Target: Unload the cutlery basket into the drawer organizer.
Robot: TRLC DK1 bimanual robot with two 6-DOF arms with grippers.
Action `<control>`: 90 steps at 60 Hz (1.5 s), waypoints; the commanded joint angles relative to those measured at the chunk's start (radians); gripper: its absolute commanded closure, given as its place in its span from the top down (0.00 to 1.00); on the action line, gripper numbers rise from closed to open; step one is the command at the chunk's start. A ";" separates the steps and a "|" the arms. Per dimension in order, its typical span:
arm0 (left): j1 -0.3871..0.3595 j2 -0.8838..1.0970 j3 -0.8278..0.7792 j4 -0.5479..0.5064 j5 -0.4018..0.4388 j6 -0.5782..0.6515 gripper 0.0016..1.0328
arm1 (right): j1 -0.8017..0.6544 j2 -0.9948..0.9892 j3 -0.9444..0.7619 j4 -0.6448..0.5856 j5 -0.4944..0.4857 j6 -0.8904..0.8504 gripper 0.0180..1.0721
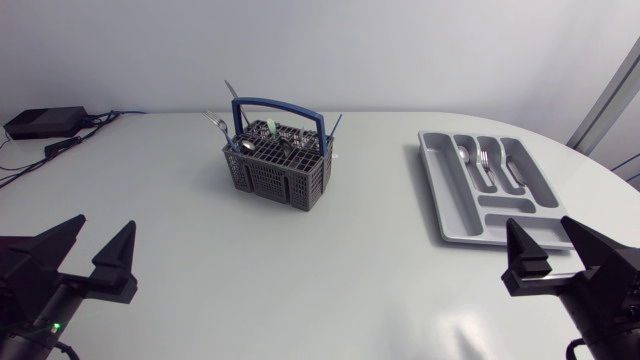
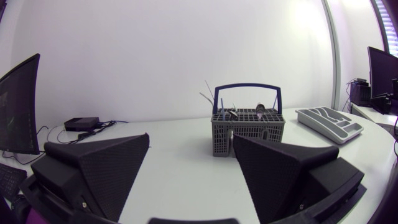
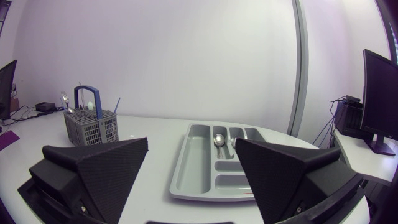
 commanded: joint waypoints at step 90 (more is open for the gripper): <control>-0.114 1.032 0.803 -0.352 -0.059 -0.004 0.90 | 0.298 1.102 0.647 0.044 -0.046 0.054 0.95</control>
